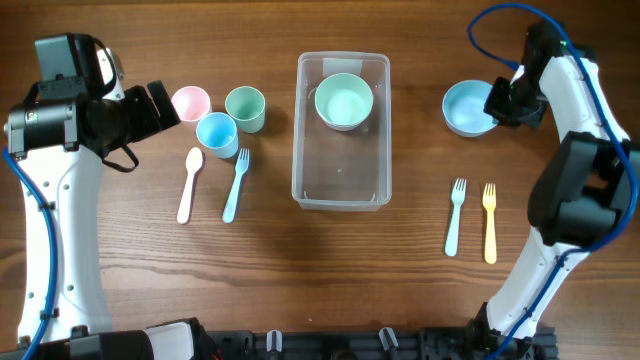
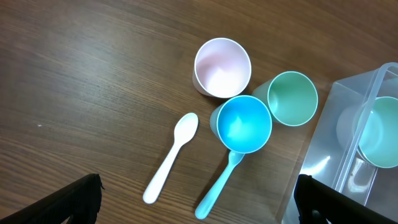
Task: Pack container
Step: 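Grasp the blue bowl rim with the right gripper, then stack the blue bowl onto the bowls in the container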
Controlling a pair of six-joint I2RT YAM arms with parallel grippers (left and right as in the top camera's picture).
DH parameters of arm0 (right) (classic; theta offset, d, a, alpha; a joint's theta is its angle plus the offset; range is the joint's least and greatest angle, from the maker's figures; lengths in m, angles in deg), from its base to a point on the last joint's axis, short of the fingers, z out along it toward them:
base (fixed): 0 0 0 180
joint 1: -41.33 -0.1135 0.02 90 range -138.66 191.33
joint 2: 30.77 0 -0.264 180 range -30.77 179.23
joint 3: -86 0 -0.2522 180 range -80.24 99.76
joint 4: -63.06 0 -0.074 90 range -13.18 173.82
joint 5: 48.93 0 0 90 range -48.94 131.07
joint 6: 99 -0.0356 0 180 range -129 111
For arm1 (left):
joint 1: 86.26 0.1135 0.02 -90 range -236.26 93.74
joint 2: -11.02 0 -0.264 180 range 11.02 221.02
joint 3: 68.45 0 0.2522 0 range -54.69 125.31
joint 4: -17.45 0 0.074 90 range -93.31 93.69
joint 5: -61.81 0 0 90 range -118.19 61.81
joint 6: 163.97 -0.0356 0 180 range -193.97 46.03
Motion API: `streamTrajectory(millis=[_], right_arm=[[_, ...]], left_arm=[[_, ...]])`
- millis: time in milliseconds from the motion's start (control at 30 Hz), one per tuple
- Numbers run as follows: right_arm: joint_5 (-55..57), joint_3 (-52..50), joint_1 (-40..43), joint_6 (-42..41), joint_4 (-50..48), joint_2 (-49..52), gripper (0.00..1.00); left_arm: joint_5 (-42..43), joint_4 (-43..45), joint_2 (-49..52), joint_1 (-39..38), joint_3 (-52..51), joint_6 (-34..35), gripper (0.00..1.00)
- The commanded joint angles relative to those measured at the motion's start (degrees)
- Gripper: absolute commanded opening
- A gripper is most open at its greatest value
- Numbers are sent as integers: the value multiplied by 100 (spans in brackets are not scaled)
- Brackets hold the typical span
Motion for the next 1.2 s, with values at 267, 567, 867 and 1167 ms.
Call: streamTrajectory(millis=[267,567,867,1167], right_arm=[[168,275,-3003,267,-348,-2531,4],[295,267,-3287,278,-1585,-398,4],[-31,264,-2940,94,-1836,0,4],[-299,227,-2914,116,-1423,11,4]], left_arm=[[-37,13,33,22,96,-116,100],[-37,13,33,22,96,-116,100],[-37,13,33,22,96,-116,100],[-37,13,33,22,96,-116,100]])
